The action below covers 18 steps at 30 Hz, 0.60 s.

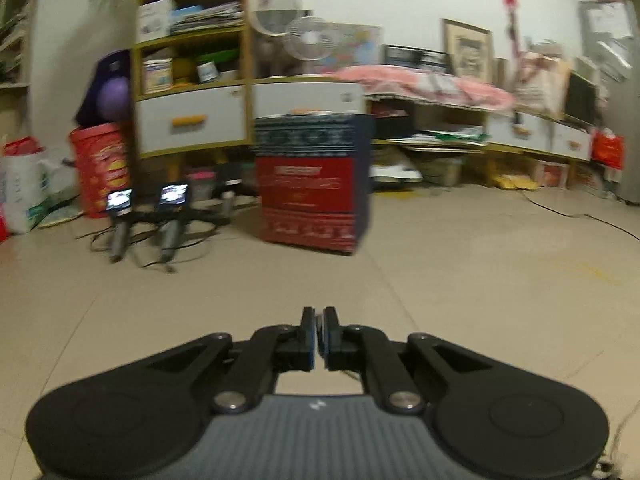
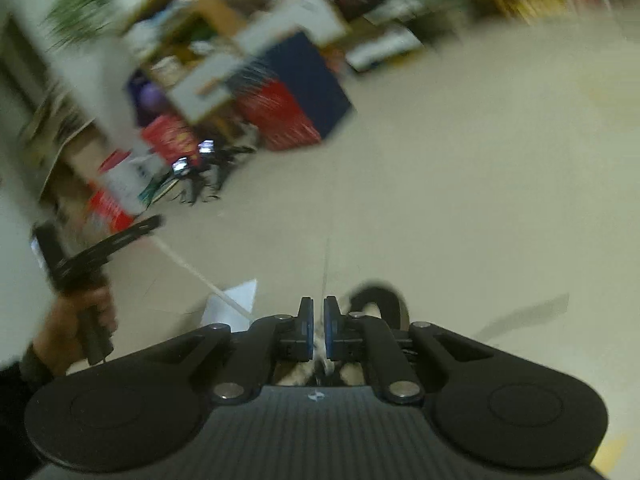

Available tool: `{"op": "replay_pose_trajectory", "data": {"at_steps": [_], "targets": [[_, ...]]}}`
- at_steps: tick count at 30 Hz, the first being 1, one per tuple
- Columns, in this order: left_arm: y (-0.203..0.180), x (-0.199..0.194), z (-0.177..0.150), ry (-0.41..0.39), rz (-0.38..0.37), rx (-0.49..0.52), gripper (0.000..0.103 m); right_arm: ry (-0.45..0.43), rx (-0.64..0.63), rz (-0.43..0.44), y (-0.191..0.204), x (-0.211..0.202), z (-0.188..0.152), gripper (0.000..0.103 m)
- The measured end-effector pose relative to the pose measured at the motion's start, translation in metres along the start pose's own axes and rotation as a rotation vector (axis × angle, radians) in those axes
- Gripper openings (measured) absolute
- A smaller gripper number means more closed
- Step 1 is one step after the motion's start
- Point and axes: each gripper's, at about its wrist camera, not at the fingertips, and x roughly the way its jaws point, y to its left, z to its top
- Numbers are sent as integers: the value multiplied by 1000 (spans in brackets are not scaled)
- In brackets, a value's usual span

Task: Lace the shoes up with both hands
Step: 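Grip the sneaker lacing with the right tool while the left tool approaches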

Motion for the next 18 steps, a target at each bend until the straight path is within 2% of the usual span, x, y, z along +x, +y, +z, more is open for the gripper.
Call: {"op": "replay_pose_trajectory", "data": {"at_steps": [4,6,7,8,9,10,11,13,15,16,18], "targets": [[24,3,-1,18,111,-82,10,56,131,-4,-15,18,-23,9],[34,3,-4,43,146,-142,10,78,133,-18,-12,25,-34,9],[35,2,-9,61,131,-157,10,86,103,-28,-7,27,-39,10],[25,0,-15,91,60,-133,10,94,59,-31,-1,29,-43,10],[14,-1,-22,121,-11,-108,10,102,3,-24,8,29,-47,16],[0,-2,-28,145,-79,-64,11,109,-57,-14,17,29,-50,35],[-19,-7,-37,170,-166,-7,14,117,-104,-6,26,30,-53,41],[-59,-22,-57,221,-349,87,17,135,-182,6,42,32,-59,44],[-100,-40,-79,264,-517,199,17,160,-230,-20,51,39,-65,43],[-115,-48,-89,271,-562,269,19,172,-250,-38,54,43,-69,43],[-140,-60,-107,268,-589,417,19,190,-299,-98,58,50,-75,43]]}}
